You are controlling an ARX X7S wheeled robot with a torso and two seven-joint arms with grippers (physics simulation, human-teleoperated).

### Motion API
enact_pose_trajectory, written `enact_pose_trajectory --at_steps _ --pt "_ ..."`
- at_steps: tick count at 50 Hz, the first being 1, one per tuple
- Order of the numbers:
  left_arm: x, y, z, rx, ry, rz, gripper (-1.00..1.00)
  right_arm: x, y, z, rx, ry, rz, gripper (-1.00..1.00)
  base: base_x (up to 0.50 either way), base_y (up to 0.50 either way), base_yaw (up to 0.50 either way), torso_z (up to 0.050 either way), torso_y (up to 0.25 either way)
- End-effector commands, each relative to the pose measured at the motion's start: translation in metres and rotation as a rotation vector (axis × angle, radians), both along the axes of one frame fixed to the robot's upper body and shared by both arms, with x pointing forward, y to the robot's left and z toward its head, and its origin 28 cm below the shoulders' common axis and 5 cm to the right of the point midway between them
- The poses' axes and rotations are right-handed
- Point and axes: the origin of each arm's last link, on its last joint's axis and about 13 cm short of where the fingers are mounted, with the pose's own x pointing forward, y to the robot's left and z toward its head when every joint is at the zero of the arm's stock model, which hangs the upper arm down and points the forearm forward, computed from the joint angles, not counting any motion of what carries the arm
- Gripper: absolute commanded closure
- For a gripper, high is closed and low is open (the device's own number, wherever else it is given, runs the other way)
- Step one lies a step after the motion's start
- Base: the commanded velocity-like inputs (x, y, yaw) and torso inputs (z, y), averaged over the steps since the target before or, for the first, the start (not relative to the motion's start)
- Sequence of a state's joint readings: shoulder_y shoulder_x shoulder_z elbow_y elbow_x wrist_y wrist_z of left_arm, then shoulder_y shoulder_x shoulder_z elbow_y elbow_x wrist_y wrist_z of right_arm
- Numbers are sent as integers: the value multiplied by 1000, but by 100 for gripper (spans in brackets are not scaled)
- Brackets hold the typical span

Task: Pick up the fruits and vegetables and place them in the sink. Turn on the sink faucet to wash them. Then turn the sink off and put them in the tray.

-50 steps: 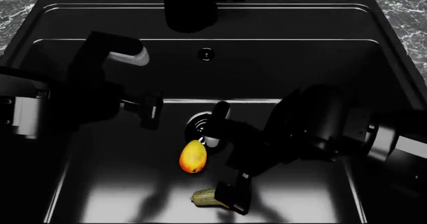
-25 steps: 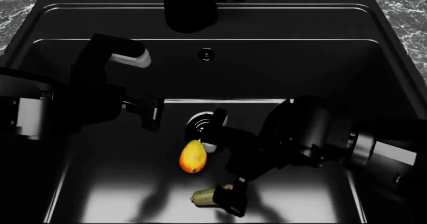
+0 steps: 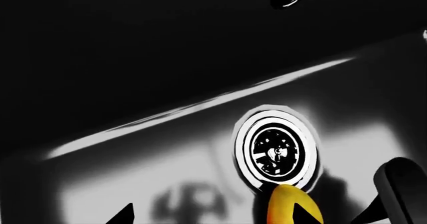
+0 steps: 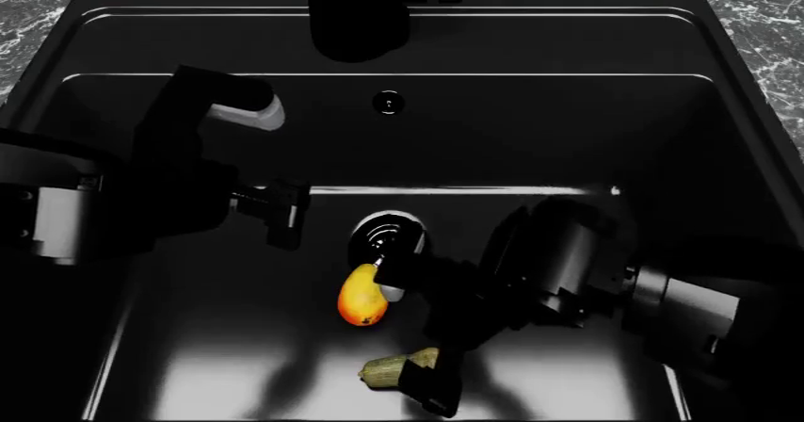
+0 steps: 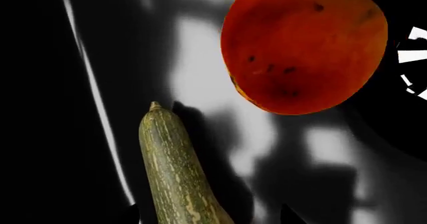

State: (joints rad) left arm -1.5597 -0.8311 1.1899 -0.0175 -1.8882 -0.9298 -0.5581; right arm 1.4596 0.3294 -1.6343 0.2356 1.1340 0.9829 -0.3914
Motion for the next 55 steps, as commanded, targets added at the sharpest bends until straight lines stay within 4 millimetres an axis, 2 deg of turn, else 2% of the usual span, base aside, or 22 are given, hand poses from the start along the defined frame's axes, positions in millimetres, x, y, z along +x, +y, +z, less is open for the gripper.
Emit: enact_pose_trajectory --at_steps 1,24,25,31,42,55 --pt "0 0 -1 -1 1 -1 -100 1 2 -9 -16 9 0 -100 0 0 0 0 0" --pt "-1 2 -1 -5 2 0 -100 0 7 -28 -67 30 9 -100 0 0 0 -2 -2" --pt "-1 2 -1 -6 2 1 -100 -1 7 -28 -73 14 11 100 0 0 0 0 -12" --pt "-1 2 -1 -6 0 2 -100 -3 4 -23 -83 -29 26 100 0 0 0 -2 -3" --pt "-2 2 2 -4 -3 3 -100 -7 -5 3 -61 -71 31 100 0 0 0 0 0" --pt "-3 0 3 -1 -4 2 -100 -20 -24 54 -57 -139 18 100 0 0 0 0 0"
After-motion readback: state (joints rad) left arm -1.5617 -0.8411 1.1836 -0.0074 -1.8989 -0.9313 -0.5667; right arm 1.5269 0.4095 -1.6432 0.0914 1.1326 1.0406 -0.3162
